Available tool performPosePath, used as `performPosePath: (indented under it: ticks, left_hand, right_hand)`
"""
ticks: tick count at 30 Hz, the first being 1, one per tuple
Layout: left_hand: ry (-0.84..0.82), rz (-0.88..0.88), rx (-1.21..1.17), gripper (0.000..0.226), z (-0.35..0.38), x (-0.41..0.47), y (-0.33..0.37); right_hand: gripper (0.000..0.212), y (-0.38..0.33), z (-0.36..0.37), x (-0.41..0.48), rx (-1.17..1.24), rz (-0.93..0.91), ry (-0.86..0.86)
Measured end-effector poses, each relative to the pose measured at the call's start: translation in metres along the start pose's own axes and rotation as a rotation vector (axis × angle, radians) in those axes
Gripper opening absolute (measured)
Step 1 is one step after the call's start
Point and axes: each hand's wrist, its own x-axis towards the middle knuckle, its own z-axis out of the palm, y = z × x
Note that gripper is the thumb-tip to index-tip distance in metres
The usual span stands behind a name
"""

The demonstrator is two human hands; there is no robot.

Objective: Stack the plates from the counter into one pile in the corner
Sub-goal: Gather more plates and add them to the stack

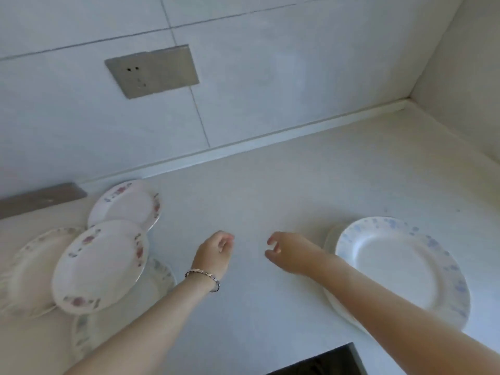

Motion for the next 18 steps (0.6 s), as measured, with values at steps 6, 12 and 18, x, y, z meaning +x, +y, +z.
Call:
performPosePath:
  ticks: [6, 12, 18]
  left_hand:
    - [0.165, -0.058, 0.049, 0.013, -0.129, 0.008, -0.09]
    - [0.278, -0.201, 0.074, 0.019, -0.221, 0.015, -0.175]
    - [0.284, -0.223, 0.057, 0.021, -0.262, 0.023, -0.214]
  right_hand:
    - [0.039, -0.116, 0.07, 0.052, -0.008, -0.056, -0.127]
    - [0.021, -0.213, 0.143, 0.112, 0.327, 0.071, -0.082]
    - [0.023, -0.259, 0.179, 0.157, 0.425, 0.257, -0.006]
